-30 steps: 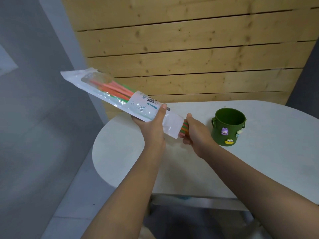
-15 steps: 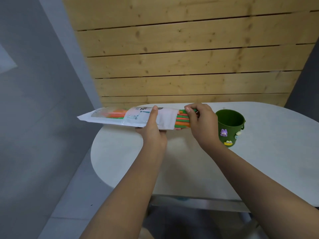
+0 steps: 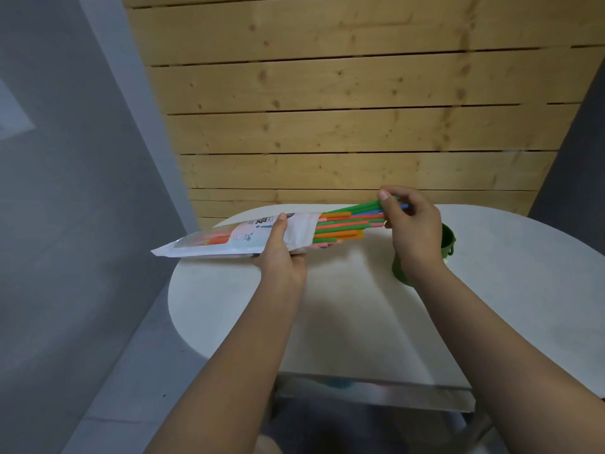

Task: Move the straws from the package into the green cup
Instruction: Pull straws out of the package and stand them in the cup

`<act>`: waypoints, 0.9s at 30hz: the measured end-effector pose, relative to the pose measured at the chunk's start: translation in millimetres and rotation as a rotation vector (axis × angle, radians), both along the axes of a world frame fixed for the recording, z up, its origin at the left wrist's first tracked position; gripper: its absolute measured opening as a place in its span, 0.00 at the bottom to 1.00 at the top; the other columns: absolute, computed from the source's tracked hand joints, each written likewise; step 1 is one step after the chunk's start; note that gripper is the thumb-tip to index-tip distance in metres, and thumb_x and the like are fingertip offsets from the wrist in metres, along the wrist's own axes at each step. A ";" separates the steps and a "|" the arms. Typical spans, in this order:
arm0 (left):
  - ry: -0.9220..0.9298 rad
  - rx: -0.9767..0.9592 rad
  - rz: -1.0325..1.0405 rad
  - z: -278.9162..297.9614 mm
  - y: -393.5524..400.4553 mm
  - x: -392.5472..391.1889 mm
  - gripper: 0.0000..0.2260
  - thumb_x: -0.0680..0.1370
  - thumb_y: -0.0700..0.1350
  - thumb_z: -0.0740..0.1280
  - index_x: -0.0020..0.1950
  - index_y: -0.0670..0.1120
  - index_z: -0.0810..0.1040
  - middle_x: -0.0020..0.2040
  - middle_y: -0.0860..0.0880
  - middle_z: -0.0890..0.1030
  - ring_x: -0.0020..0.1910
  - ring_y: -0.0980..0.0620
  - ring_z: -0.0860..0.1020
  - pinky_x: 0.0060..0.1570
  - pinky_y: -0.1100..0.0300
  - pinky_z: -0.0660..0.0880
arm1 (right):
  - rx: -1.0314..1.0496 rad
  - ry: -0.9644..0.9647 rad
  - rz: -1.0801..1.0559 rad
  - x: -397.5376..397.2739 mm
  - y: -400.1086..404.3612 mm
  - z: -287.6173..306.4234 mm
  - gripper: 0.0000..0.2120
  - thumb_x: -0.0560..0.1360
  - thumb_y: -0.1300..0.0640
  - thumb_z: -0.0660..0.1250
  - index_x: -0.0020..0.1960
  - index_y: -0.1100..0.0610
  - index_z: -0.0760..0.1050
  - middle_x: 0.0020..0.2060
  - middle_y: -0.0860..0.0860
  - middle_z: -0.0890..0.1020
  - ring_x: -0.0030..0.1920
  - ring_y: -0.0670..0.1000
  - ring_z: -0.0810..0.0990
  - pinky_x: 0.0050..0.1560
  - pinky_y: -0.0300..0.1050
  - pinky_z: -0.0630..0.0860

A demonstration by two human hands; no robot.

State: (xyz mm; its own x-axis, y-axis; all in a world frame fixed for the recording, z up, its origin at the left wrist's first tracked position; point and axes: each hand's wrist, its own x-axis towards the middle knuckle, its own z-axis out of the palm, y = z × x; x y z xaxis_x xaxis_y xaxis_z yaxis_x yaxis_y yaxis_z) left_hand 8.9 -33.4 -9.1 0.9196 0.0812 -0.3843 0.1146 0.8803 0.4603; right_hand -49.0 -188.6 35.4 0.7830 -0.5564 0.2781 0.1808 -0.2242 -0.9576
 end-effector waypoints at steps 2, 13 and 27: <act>0.014 -0.009 0.016 -1.6 -0.9 1.3 0.33 0.69 0.37 0.77 0.69 0.48 0.66 0.65 0.42 0.79 0.60 0.40 0.81 0.58 0.30 0.74 | 0.109 0.032 0.028 -1.0 0.5 1.0 0.09 0.74 0.48 0.68 0.54 0.47 0.77 0.49 0.48 0.78 0.51 0.52 0.80 0.51 0.44 0.79; -0.013 0.012 -0.012 -4.4 -9.6 -0.5 0.32 0.70 0.37 0.75 0.71 0.46 0.67 0.66 0.41 0.79 0.61 0.41 0.81 0.58 0.31 0.74 | 0.508 0.180 0.274 3.4 18.5 -3.7 0.11 0.76 0.48 0.64 0.45 0.55 0.78 0.44 0.52 0.81 0.46 0.49 0.81 0.57 0.47 0.75; 0.013 0.034 0.007 -12.8 -9.4 5.3 0.30 0.71 0.35 0.74 0.69 0.47 0.69 0.65 0.42 0.80 0.61 0.41 0.81 0.59 0.30 0.73 | 0.751 0.095 0.396 6.6 7.8 -0.6 0.18 0.78 0.48 0.62 0.62 0.57 0.71 0.56 0.57 0.77 0.55 0.51 0.77 0.66 0.51 0.71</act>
State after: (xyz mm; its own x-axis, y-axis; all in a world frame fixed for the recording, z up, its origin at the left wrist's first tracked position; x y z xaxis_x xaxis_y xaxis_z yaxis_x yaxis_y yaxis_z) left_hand 14.2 -42.8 -21.9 0.9140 0.1005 -0.3930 0.1149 0.8651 0.4883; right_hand -42.4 -180.8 34.8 0.9600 -0.2470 -0.1316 0.0232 0.5388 -0.8421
